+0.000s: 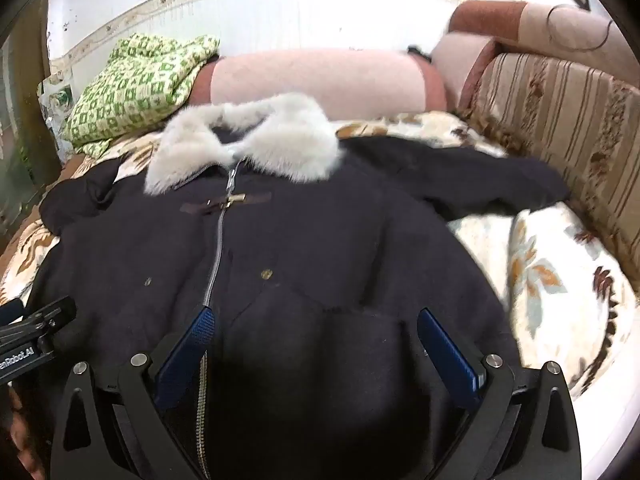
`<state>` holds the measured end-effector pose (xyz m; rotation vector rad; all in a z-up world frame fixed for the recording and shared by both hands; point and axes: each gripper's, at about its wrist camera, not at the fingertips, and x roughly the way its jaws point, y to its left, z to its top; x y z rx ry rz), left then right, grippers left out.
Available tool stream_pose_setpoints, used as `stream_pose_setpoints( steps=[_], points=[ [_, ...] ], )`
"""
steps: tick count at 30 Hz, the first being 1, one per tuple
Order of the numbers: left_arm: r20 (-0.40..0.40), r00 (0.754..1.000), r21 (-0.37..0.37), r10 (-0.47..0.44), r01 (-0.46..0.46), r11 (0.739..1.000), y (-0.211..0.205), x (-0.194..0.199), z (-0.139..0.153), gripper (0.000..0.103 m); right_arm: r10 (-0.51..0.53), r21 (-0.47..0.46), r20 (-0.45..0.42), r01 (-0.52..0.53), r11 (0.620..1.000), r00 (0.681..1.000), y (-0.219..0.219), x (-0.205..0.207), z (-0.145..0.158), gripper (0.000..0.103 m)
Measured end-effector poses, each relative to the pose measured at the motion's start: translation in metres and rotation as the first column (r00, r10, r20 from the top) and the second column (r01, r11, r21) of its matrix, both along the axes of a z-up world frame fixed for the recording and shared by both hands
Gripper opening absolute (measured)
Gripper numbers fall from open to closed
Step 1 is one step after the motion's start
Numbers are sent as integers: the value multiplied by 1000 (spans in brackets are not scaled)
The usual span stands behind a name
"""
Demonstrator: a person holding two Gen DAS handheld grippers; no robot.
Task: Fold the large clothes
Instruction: 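Position both grippers over the coat body near the zipper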
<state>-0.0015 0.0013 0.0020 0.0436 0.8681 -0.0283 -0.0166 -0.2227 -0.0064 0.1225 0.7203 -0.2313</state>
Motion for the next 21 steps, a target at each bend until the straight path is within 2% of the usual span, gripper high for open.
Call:
stream_pose_setpoints(
  steps=[4, 6, 8, 10, 16, 21],
  points=[
    [13, 1000, -29, -1, 1, 1000, 5, -3, 5, 103, 13, -85, 80, -7, 996, 997, 6, -7, 10, 103],
    [20, 1000, -39, 3, -2, 999, 8, -4, 7, 103, 27, -97, 89, -19, 995, 996, 8, -8, 15, 103],
    [29, 1000, -48, 10, -8, 999, 11, -6, 10, 103, 42, -78, 88, -35, 996, 995, 7, -6, 20, 103],
    [3, 1000, -37, 20, -19, 999, 10, -6, 13, 103, 49, -51, 82, -45, 998, 995, 8, -3, 27, 103],
    [35, 997, -65, 65, -62, 996, 25, -3, 17, 103, 69, -1, 46, -69, 998, 997, 12, 9, 39, 103],
    [111, 986, -55, 120, -115, 992, 42, -5, 26, 103, 90, 4, 45, -90, 996, 995, 22, 15, 44, 103]
  ],
)
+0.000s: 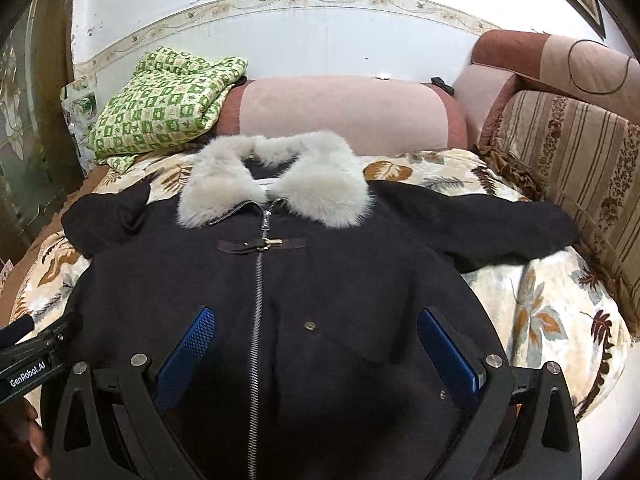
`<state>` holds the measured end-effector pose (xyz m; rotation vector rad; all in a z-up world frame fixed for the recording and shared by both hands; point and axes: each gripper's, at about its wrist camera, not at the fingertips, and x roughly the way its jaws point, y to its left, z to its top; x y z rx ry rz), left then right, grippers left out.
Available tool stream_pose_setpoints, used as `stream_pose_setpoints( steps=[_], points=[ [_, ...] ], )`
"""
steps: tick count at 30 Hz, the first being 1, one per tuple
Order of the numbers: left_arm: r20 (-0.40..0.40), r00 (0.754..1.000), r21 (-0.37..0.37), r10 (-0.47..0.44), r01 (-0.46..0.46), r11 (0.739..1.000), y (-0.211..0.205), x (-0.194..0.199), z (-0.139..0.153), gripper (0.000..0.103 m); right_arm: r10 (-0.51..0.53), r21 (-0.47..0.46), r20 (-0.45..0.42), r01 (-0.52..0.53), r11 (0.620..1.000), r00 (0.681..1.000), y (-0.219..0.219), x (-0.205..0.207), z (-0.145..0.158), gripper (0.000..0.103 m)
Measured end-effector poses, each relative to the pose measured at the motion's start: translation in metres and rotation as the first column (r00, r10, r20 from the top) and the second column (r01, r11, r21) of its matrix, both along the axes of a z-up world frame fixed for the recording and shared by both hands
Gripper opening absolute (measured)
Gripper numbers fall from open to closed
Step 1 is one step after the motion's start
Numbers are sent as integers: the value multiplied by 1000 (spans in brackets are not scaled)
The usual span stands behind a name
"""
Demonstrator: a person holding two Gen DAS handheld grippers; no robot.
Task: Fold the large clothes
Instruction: 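Position both grippers over the coat body near the zipper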
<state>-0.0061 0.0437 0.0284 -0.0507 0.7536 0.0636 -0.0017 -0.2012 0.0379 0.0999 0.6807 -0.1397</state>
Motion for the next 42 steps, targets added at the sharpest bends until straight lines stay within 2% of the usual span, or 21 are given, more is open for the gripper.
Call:
stream_pose_setpoints(
  steps=[3, 8, 12, 18, 21, 24, 30, 34, 42],
  points=[
    [50, 999, 25, 19, -20, 999, 10, -2, 4, 103, 19, -15, 3, -19, 1000, 1000, 9, 2, 2, 103],
    [57, 998, -15, 12, -12, 1000, 22, 0, 5, 103, 44, -34, -11, -44, 998, 999, 22, 6, 0, 103],
    [59, 998, -17, 3, -2, 1000, 27, 2, 5, 103, 46, -36, -27, -47, 998, 999, 27, 10, -4, 103],
    [-7, 1000, -58, -6, 6, 998, 29, 9, -3, 103, 50, -38, -47, -52, 998, 998, 32, 13, -10, 103],
    [-68, 998, -141, -8, -2, 990, 34, 15, -9, 103, 51, -32, -58, -53, 998, 997, 31, 15, -15, 103],
    [-120, 993, -186, 2, -24, 982, 38, 19, -17, 103, 47, -23, -63, -48, 999, 997, 29, 15, -18, 102],
    [-153, 988, -124, 7, -26, 992, 27, 19, -24, 103, 31, 7, -76, -31, 1000, 997, 18, 16, -25, 103],
    [-167, 986, -141, 1, -25, 990, 28, 21, -23, 103, 28, 22, -81, -26, 999, 996, 15, 15, -28, 103],
    [-168, 986, -112, 7, -26, 993, 25, 22, -22, 103, 24, 39, -92, -21, 999, 995, 9, 17, -34, 103]
  ],
)
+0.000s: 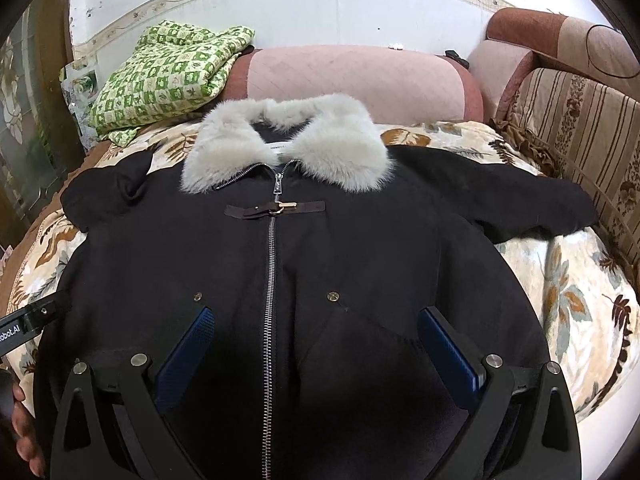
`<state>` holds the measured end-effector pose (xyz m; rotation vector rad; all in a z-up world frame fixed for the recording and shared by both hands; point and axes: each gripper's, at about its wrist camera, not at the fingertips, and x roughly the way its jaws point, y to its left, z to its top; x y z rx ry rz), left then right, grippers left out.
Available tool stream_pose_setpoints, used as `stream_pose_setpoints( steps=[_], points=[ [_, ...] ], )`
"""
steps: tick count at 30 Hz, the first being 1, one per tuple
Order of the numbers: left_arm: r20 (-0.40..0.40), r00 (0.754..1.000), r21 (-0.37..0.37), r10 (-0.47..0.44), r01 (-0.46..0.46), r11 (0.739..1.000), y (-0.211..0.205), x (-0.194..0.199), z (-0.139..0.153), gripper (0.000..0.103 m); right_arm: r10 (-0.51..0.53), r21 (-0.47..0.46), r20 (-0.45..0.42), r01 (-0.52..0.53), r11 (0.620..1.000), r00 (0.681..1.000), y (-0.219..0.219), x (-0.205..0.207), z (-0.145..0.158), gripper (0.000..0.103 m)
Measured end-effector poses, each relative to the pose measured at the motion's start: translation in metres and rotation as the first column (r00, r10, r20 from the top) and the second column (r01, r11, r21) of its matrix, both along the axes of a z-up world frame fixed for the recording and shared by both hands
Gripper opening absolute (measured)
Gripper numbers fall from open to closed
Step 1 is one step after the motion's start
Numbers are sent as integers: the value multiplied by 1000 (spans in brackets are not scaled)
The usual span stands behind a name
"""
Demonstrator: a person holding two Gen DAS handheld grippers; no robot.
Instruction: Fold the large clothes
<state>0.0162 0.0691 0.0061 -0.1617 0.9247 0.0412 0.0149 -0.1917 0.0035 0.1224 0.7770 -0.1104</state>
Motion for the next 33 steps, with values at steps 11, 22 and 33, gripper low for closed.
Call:
stream_pose_setpoints(
  steps=[11, 22, 33],
  points=[
    [0, 1000, 16, -17, 17, 1000, -4, 0, 1, 103, -5, 16, -13, 5, 1000, 1000, -4, 0, -5, 103],
    [8, 1000, 21, -19, 19, 1000, -5, 0, 1, 103, -6, 18, -22, 6, 1000, 1000, -6, 0, -10, 103],
    [30, 1000, 38, 2, -4, 999, 7, 5, 4, 103, 0, 6, -36, 1, 1000, 999, -3, 4, -13, 102]
  ],
)
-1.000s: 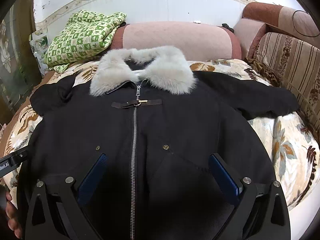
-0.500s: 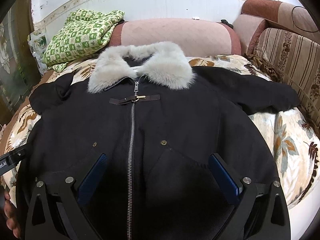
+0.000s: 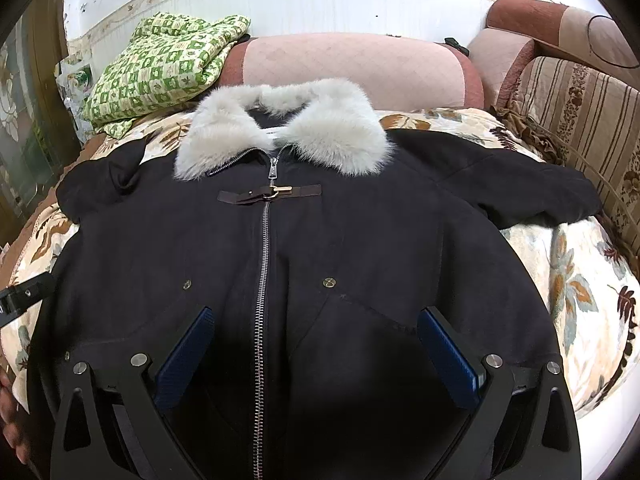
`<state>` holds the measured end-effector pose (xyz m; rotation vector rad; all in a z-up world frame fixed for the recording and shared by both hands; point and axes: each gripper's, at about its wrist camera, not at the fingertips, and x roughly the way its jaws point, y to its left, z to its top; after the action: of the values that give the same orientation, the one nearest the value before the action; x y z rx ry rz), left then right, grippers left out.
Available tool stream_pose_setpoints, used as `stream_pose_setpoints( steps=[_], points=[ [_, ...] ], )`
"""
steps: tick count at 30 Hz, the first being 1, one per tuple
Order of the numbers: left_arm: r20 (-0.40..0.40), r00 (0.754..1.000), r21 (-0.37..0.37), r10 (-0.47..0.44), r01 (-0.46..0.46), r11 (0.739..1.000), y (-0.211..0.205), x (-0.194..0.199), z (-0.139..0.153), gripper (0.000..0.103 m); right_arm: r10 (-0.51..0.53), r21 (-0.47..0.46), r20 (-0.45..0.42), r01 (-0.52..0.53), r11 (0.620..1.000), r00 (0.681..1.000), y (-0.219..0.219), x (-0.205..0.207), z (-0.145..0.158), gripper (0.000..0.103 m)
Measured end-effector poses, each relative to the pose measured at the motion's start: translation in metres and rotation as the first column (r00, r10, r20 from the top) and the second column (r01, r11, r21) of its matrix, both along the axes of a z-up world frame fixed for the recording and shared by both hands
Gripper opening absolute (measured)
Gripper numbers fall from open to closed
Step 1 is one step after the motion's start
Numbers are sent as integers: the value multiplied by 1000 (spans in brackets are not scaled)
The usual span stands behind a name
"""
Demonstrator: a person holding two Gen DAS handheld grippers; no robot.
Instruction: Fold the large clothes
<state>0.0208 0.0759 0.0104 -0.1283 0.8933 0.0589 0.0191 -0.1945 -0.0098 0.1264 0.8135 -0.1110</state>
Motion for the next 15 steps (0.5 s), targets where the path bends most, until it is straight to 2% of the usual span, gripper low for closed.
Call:
stream_pose_setpoints(
  steps=[5, 8, 12, 15],
  points=[
    [12, 1000, 6, -2, 2, 1000, 13, 8, 6, 103, 2, -8, -9, -2, 1000, 1000, 1, 2, -1, 102],
    [49, 999, 17, 19, -20, 1000, 31, 17, 17, 103, 3, -17, -15, -3, 1000, 1000, 2, 4, -2, 103],
    [85, 992, 30, 91, -94, 995, 75, 45, 34, 103, -2, -24, -20, 2, 1000, 1000, 0, 7, -3, 102],
    [99, 981, -27, 166, -165, 986, 125, 82, 46, 103, -7, -31, -29, 6, 1000, 1000, -2, 9, -5, 103]
  ],
)
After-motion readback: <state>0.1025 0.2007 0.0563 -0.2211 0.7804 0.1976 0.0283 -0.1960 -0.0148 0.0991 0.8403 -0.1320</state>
